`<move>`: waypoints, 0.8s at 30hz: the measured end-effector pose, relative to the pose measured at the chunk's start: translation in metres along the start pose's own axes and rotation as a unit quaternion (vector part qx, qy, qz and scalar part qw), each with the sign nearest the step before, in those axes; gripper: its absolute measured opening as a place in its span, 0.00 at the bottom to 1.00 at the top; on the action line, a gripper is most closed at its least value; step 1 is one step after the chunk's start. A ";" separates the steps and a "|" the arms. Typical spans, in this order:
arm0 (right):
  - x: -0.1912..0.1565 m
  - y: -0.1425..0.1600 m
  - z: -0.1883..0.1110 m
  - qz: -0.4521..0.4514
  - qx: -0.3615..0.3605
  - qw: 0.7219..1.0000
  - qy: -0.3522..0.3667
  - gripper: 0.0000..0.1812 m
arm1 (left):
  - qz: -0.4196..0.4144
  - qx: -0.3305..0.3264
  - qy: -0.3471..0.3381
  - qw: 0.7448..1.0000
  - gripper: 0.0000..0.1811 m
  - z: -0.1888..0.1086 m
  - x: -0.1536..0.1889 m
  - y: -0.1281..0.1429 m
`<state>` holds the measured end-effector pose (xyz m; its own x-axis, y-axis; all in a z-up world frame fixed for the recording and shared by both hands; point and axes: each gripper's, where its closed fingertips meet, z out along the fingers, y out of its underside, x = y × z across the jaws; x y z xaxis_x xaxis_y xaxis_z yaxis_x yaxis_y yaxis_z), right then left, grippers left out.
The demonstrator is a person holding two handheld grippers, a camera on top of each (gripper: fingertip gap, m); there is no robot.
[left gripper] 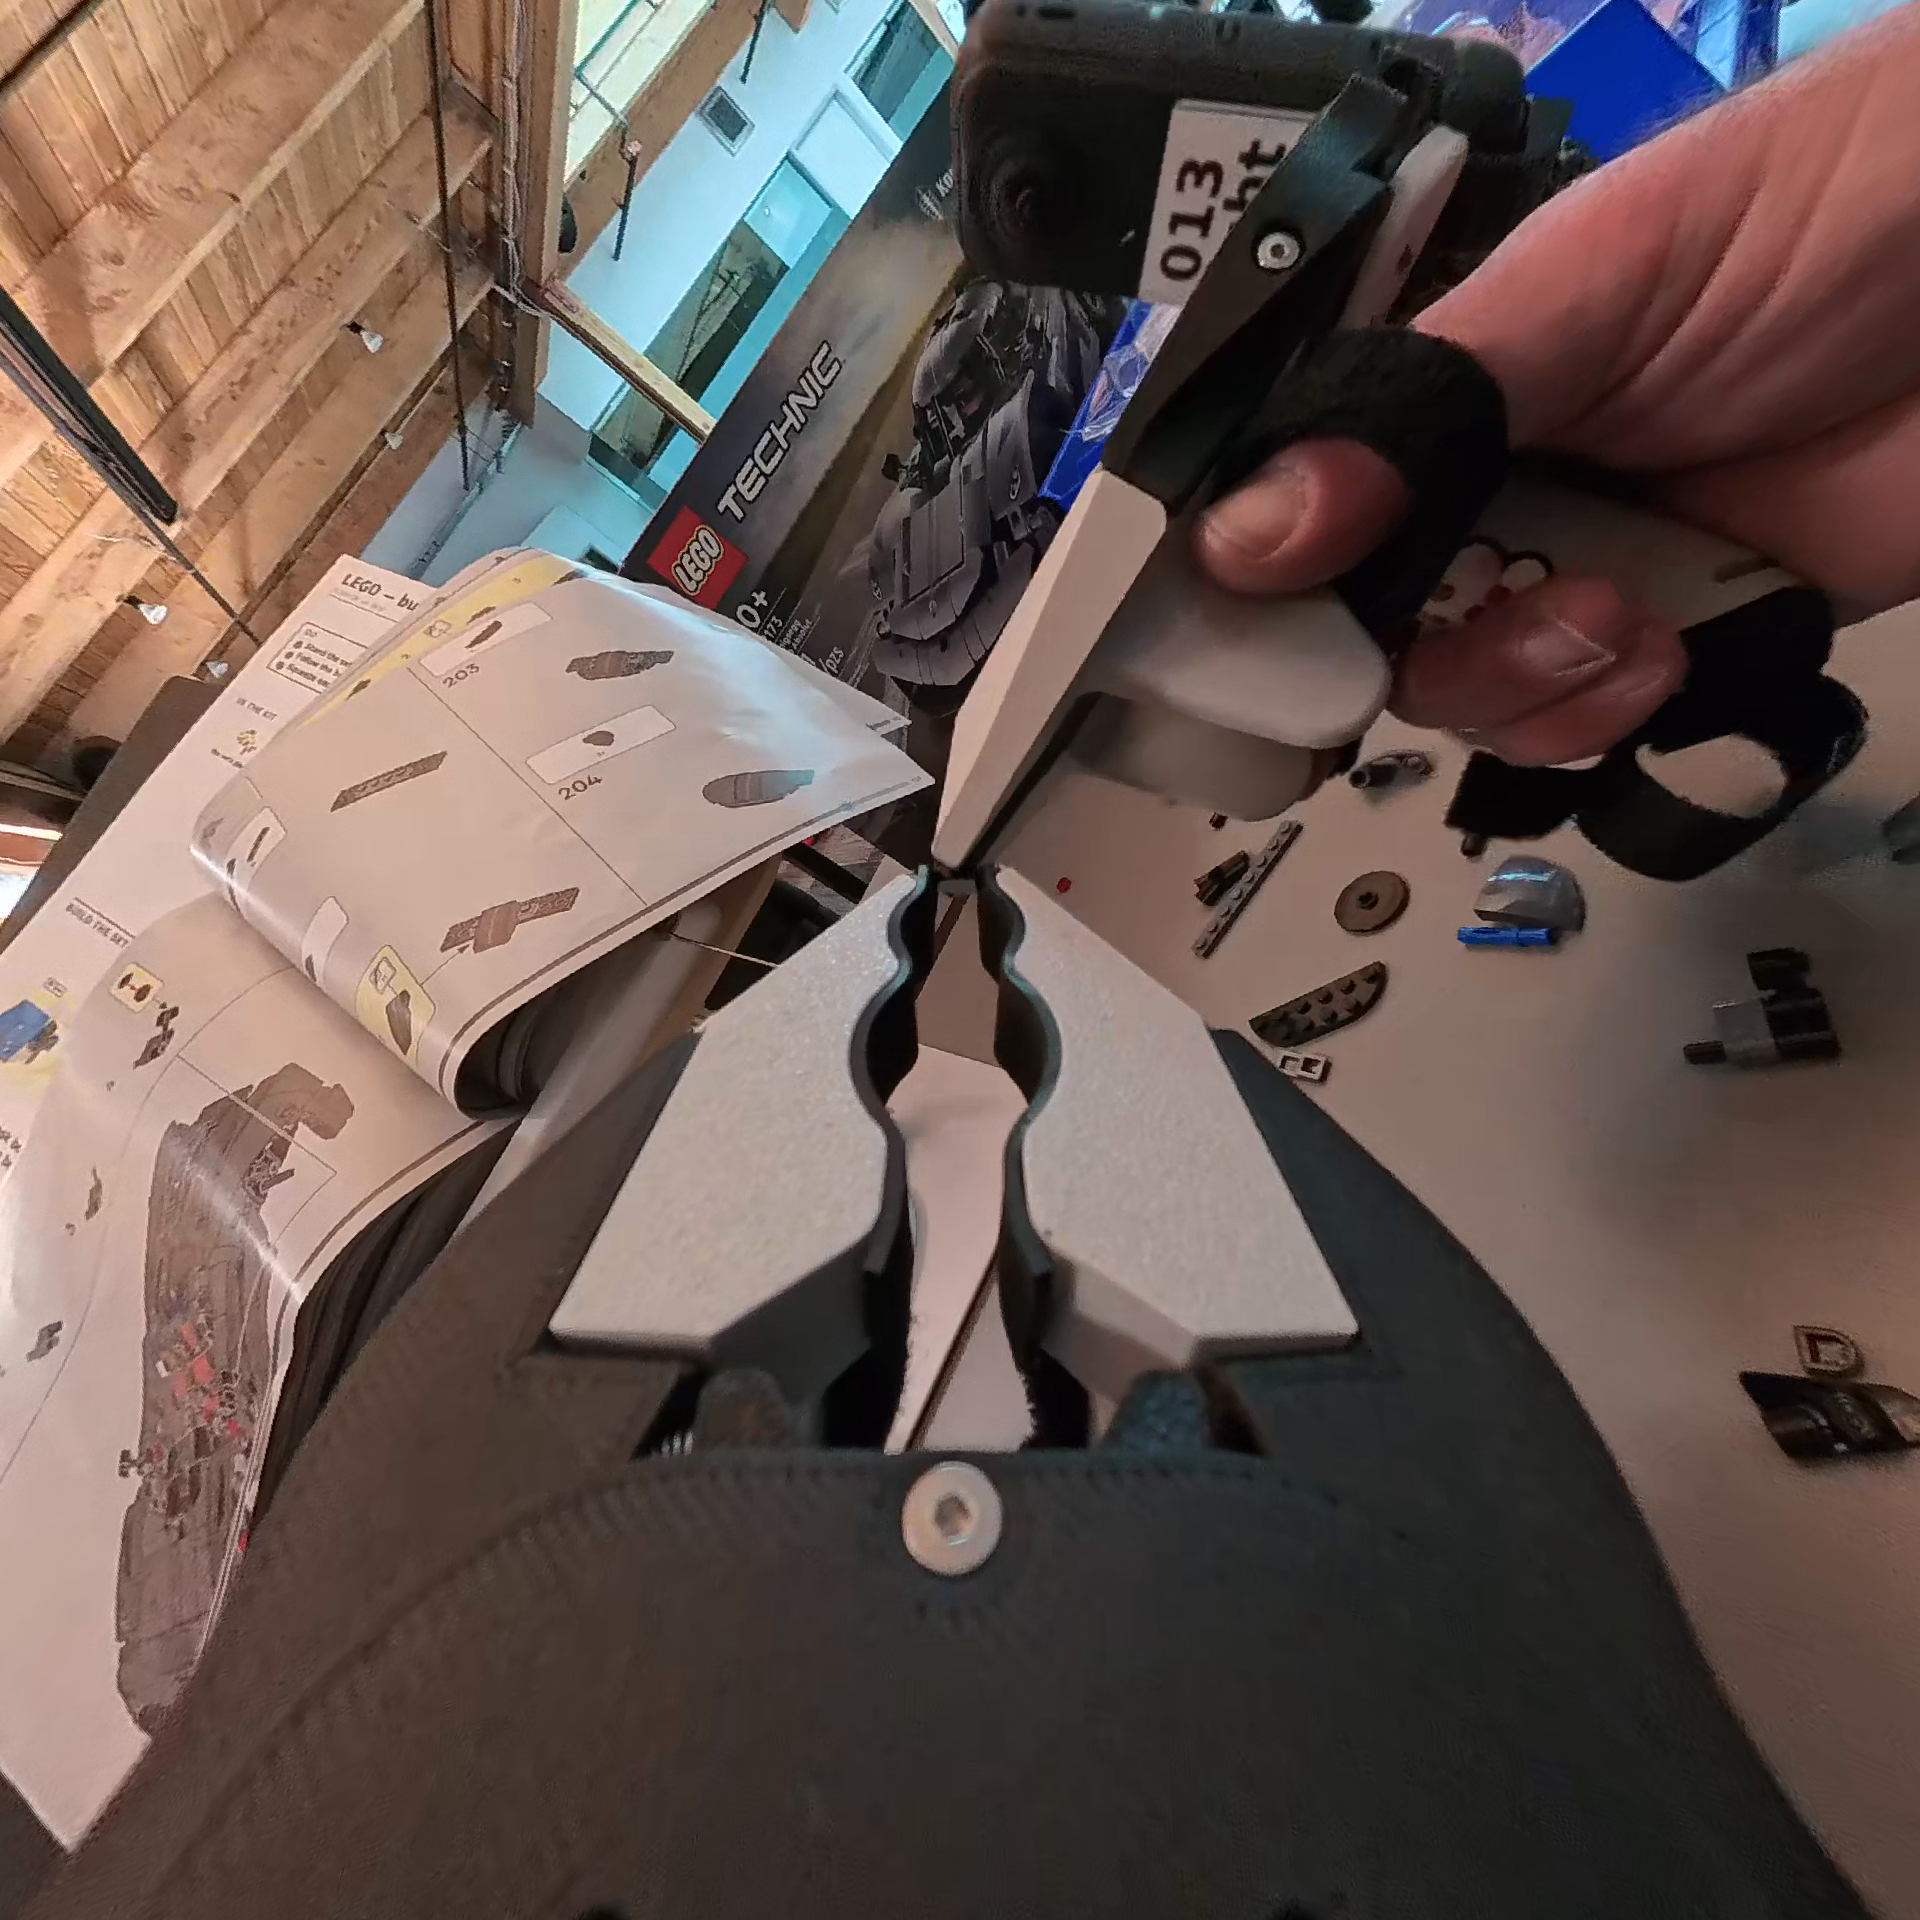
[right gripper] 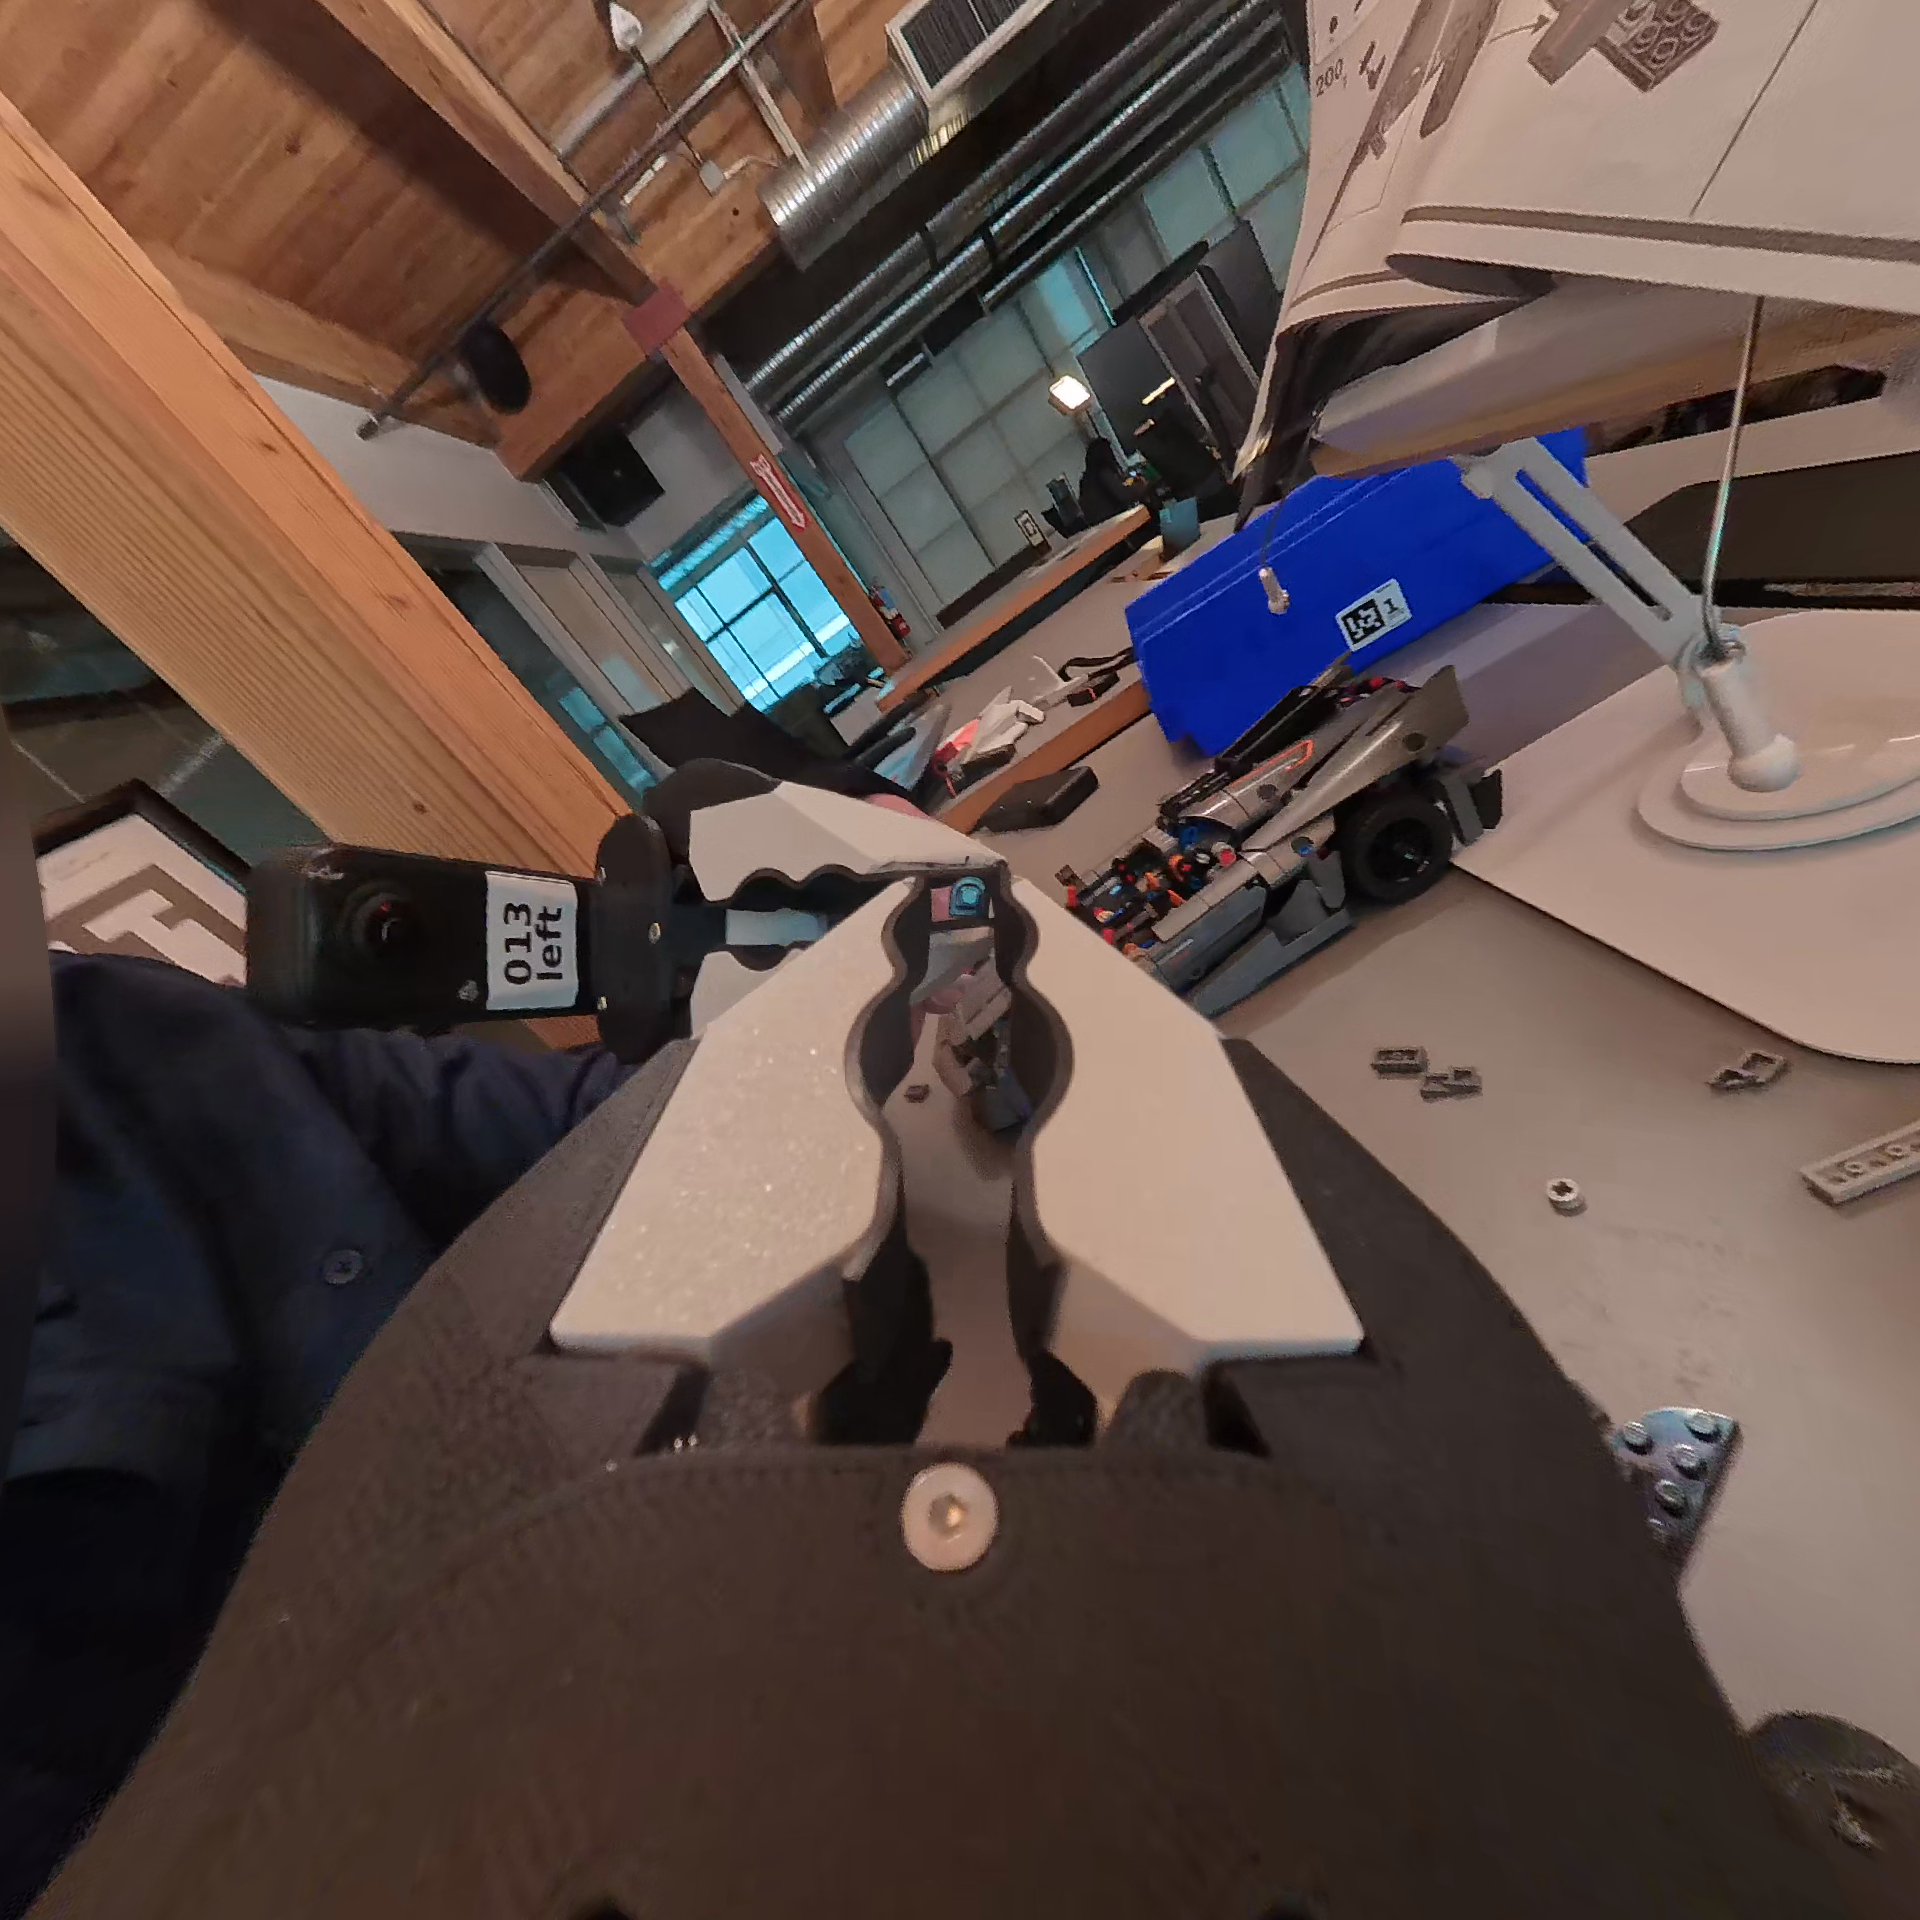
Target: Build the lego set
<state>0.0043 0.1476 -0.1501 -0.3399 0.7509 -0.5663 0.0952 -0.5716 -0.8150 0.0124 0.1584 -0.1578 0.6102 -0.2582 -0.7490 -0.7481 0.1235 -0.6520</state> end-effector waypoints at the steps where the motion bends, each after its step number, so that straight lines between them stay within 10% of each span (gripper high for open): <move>1: 0.000 0.000 0.000 -0.006 -0.003 1.000 0.005 0.05 | 0.001 0.000 0.000 1.000 0.03 0.000 0.000 0.000; 9: 0.008 -0.007 -0.013 -0.043 -0.013 0.998 0.054 0.06 | 0.003 -0.010 0.010 1.000 0.03 0.001 0.002 0.006; 17: 0.037 0.038 -0.053 -0.125 -0.218 0.954 0.160 0.09 | -0.010 -0.013 0.046 0.999 0.03 0.004 0.011 0.013; 24: 0.007 0.021 -0.038 -0.162 -0.148 0.970 0.104 0.07 | -0.032 0.010 0.073 0.997 0.03 0.003 0.021 0.005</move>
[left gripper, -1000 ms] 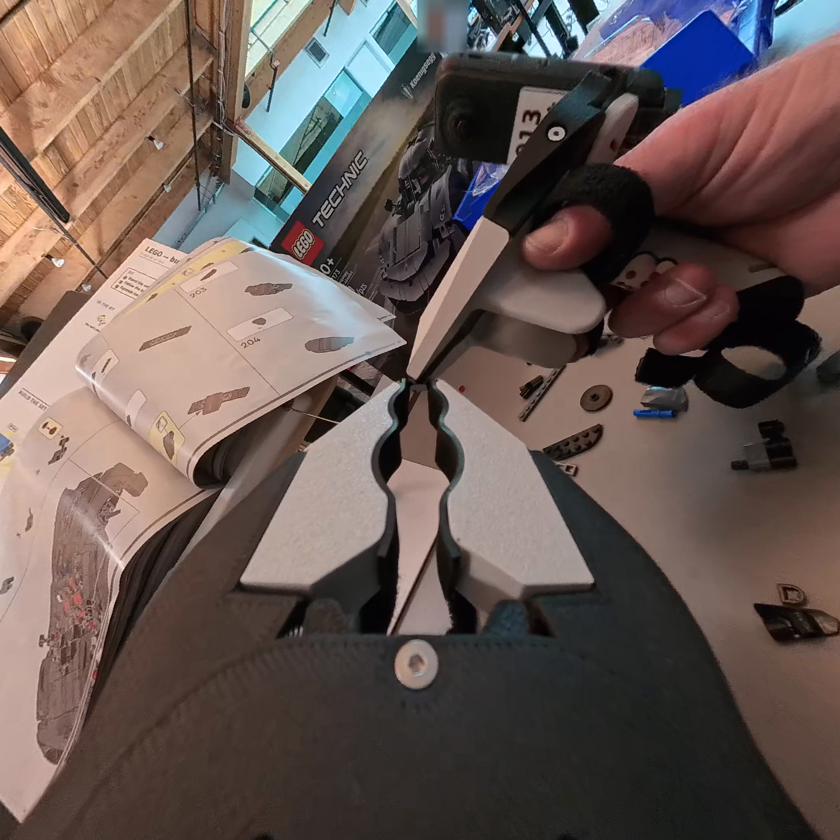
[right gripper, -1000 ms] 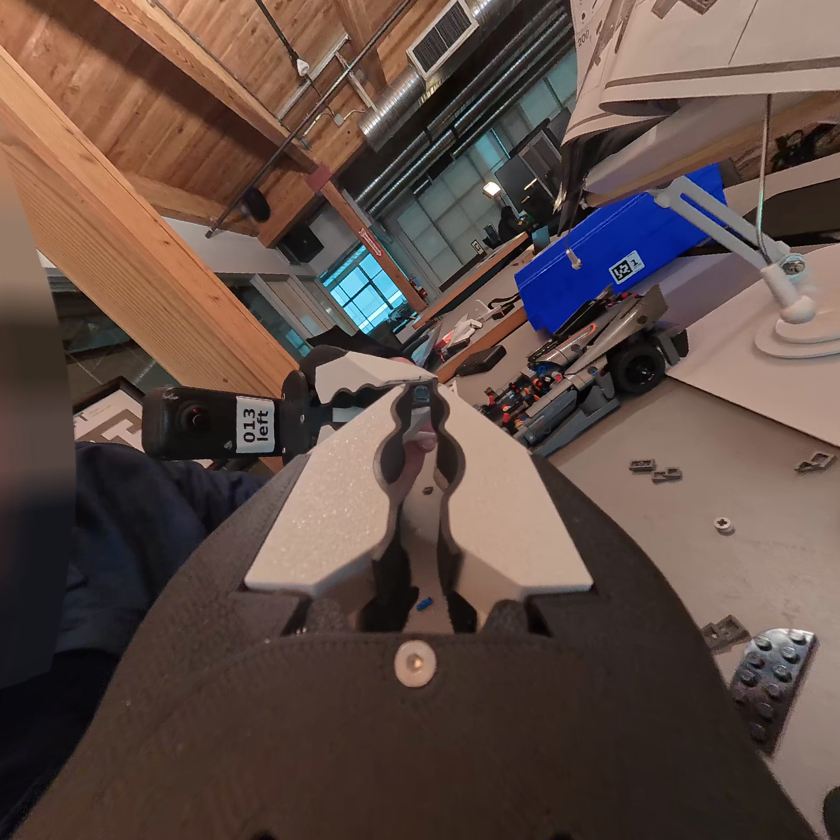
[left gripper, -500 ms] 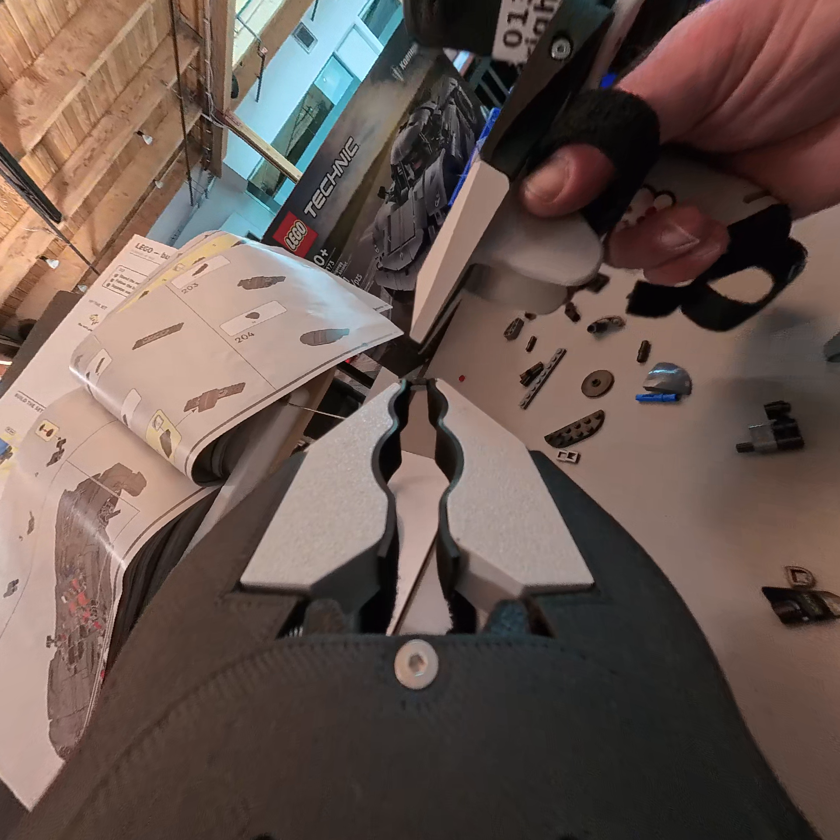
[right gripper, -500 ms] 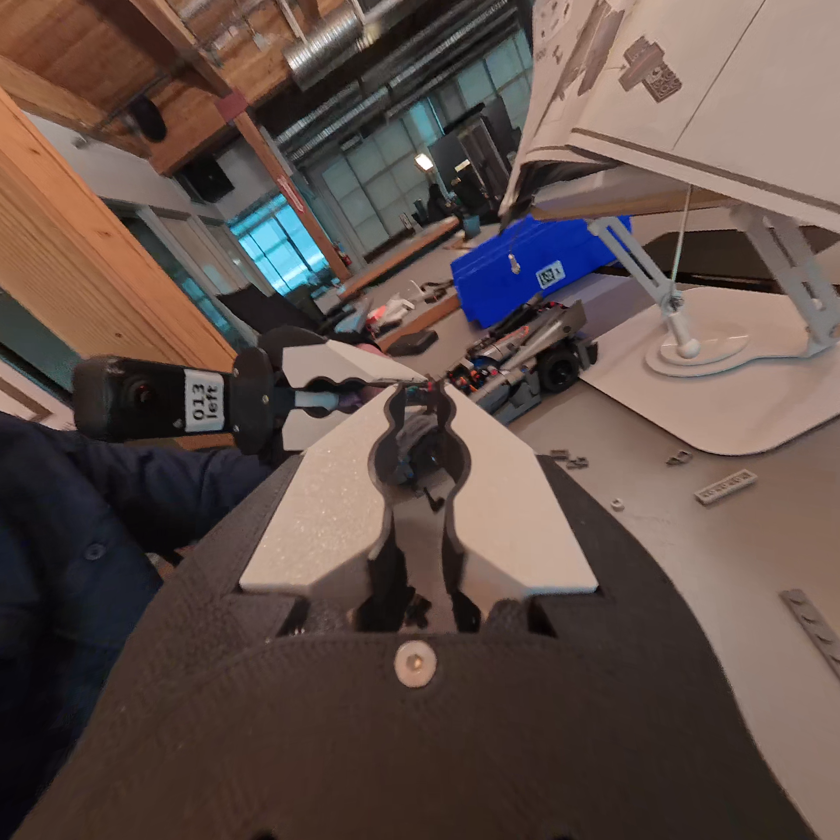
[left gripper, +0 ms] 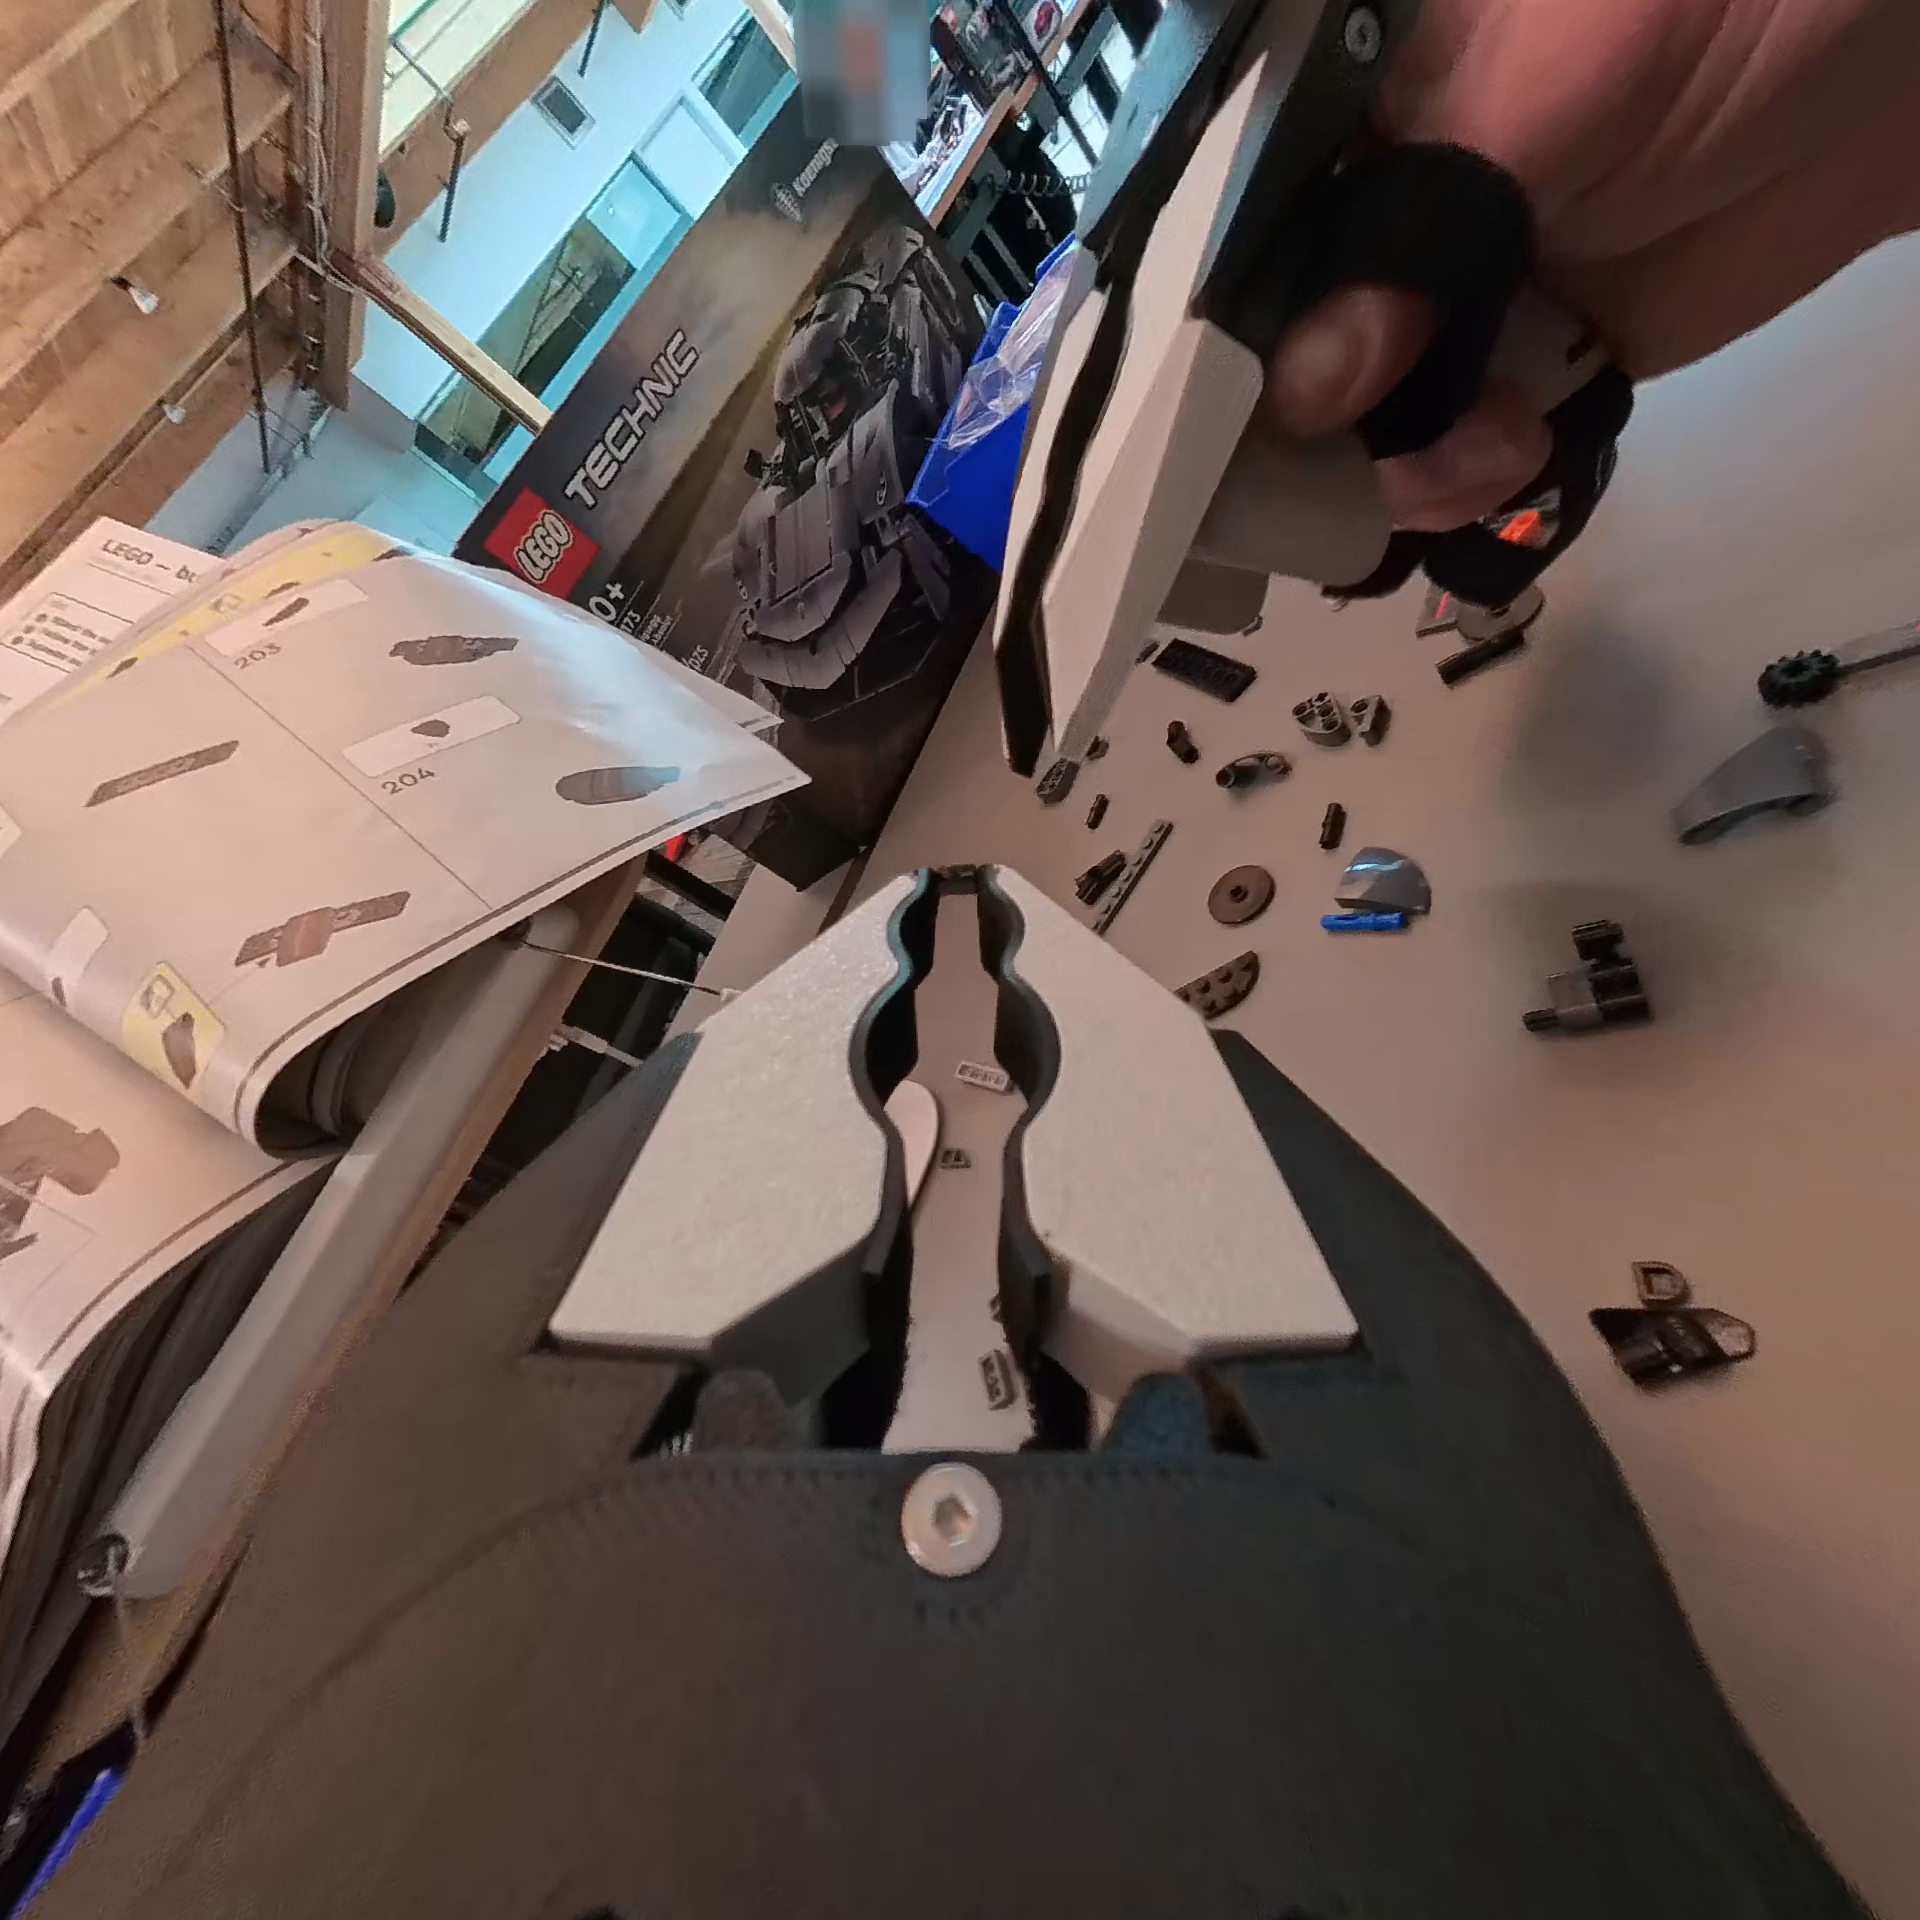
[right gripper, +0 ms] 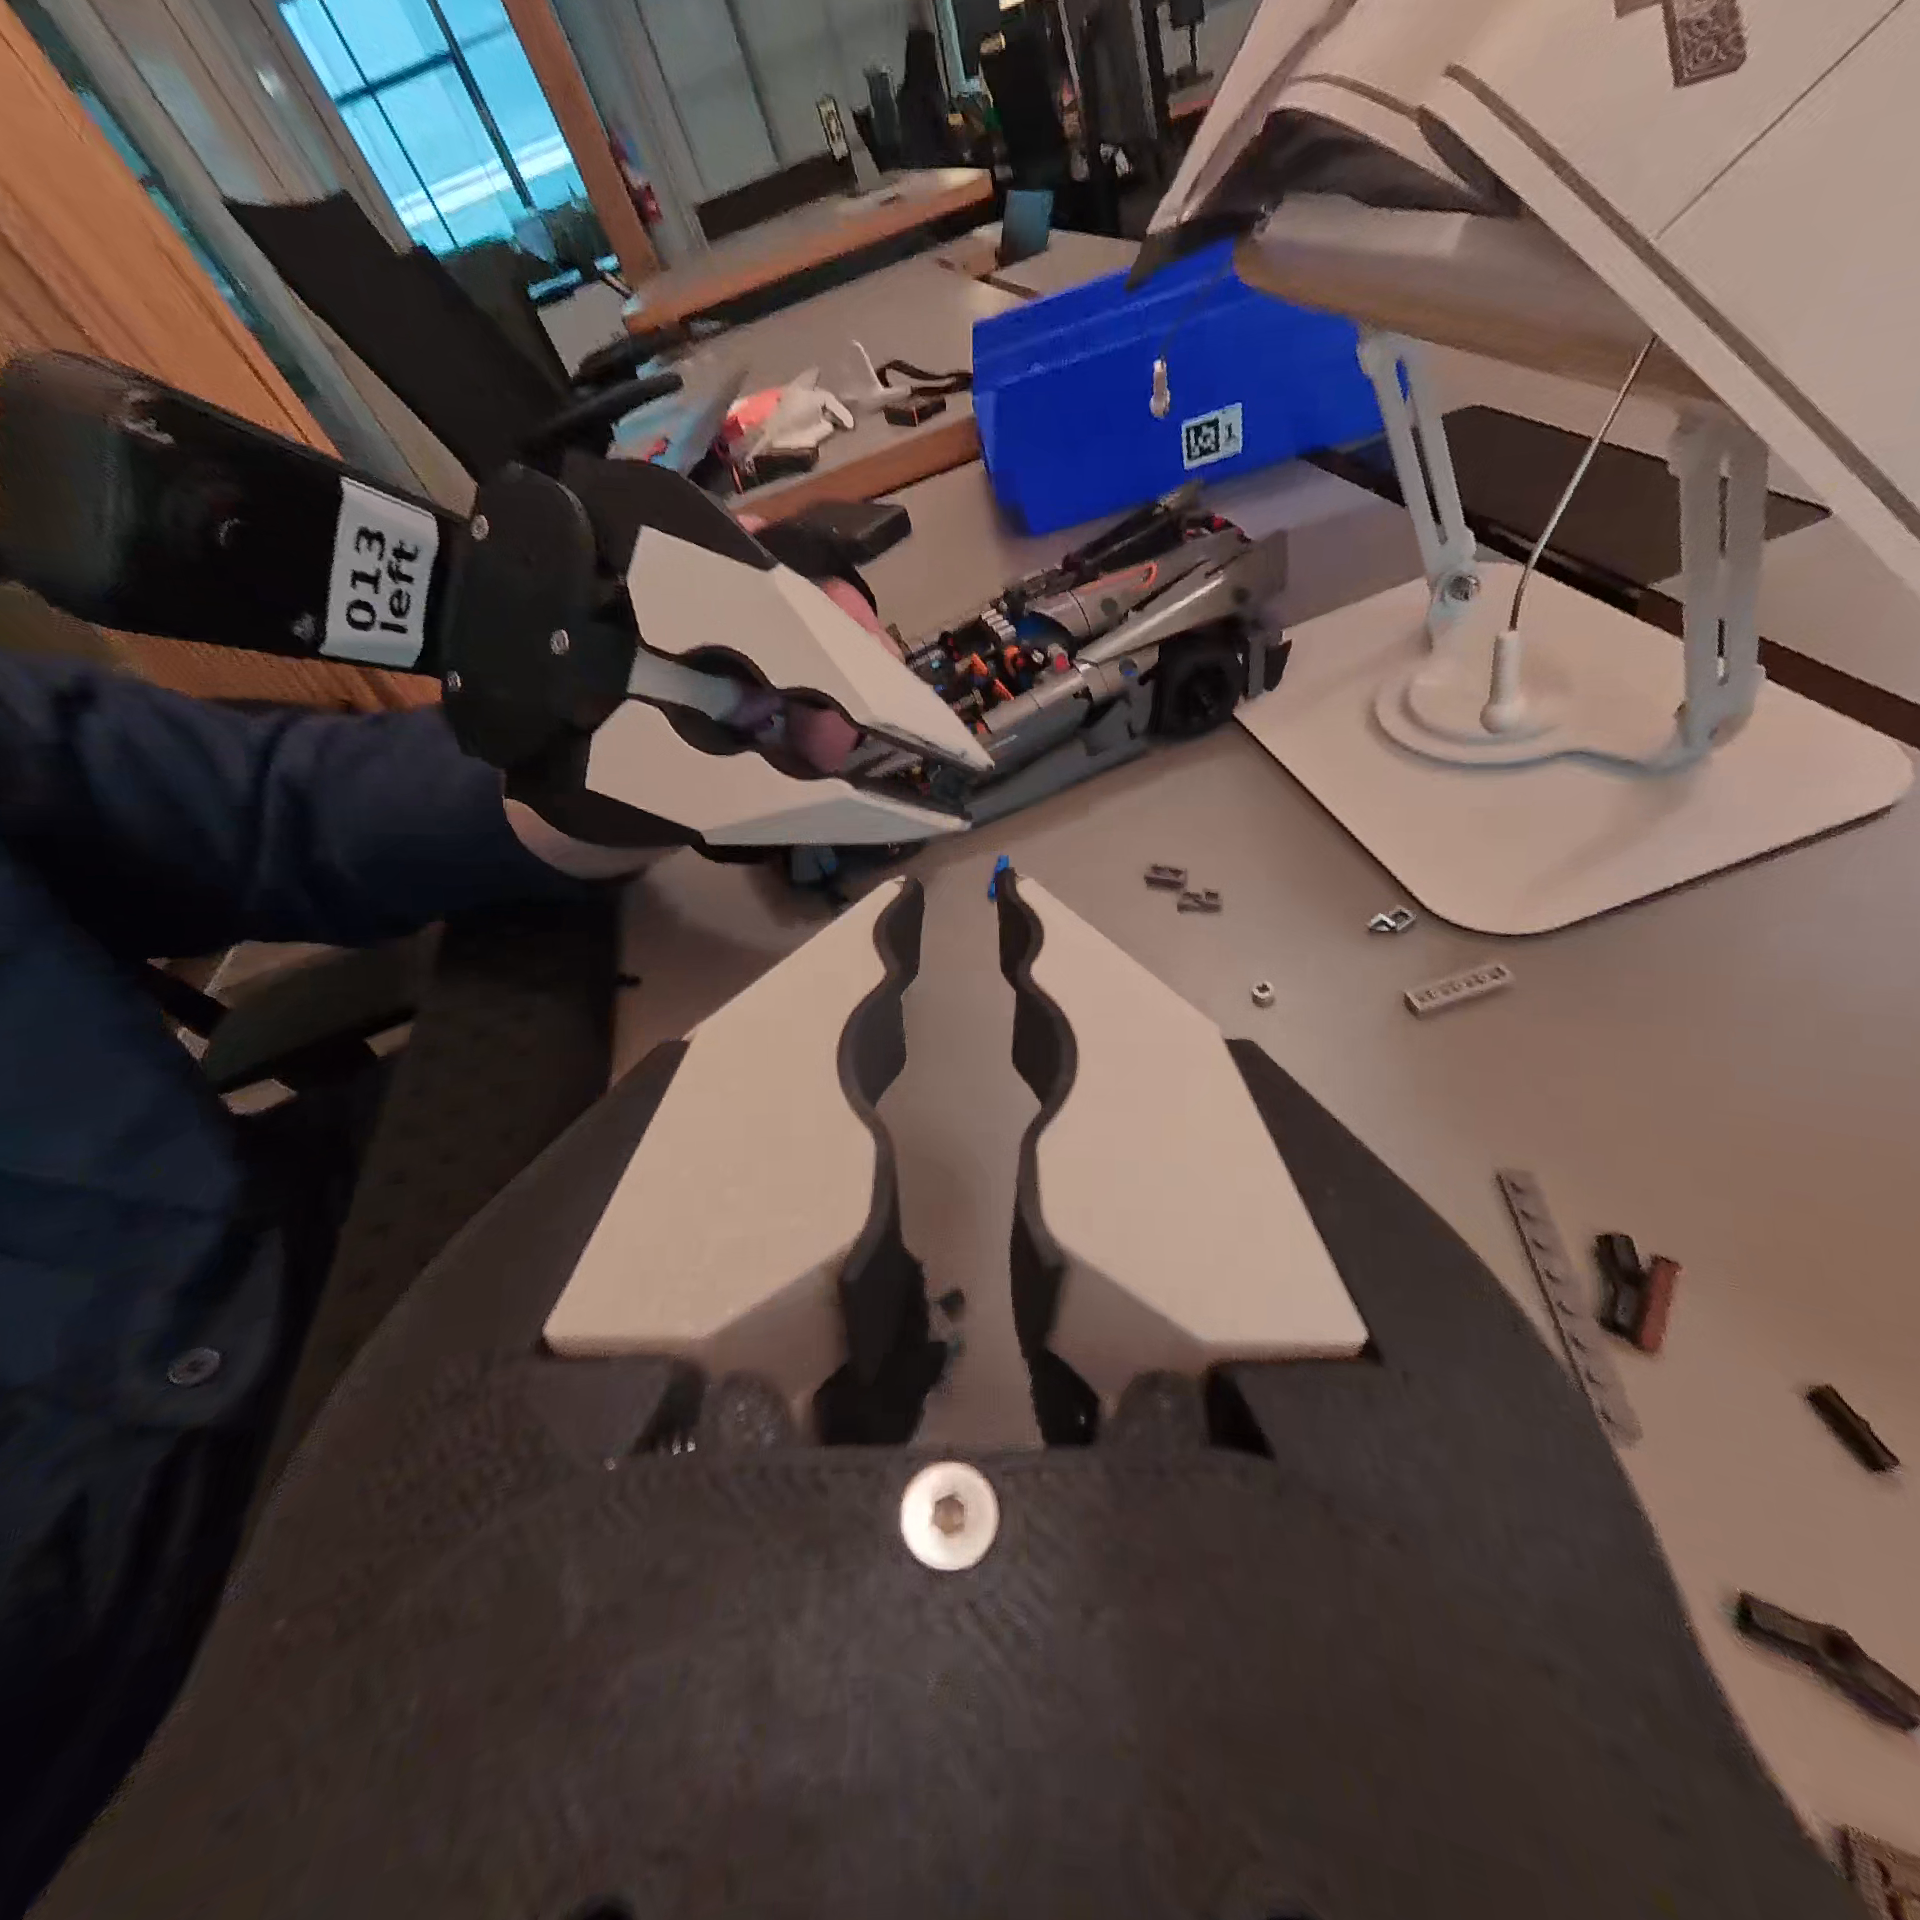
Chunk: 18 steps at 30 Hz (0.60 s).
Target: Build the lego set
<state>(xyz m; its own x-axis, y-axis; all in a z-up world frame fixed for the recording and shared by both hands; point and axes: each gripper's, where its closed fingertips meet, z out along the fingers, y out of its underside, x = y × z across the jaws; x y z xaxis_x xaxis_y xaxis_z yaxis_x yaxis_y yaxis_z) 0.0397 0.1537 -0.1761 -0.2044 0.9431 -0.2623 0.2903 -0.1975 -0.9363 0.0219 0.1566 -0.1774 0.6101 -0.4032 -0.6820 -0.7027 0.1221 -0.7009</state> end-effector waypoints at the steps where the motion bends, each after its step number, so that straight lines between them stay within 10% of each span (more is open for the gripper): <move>1: -0.001 -0.002 0.001 -0.003 0.008 1.000 0.000 0.07 | -0.006 0.002 0.002 1.000 0.03 0.000 0.000 0.000; 18: 0.000 -0.002 0.021 0.059 0.024 0.998 0.021 0.06 | 0.130 -0.064 -0.041 0.989 0.03 0.008 0.008 0.005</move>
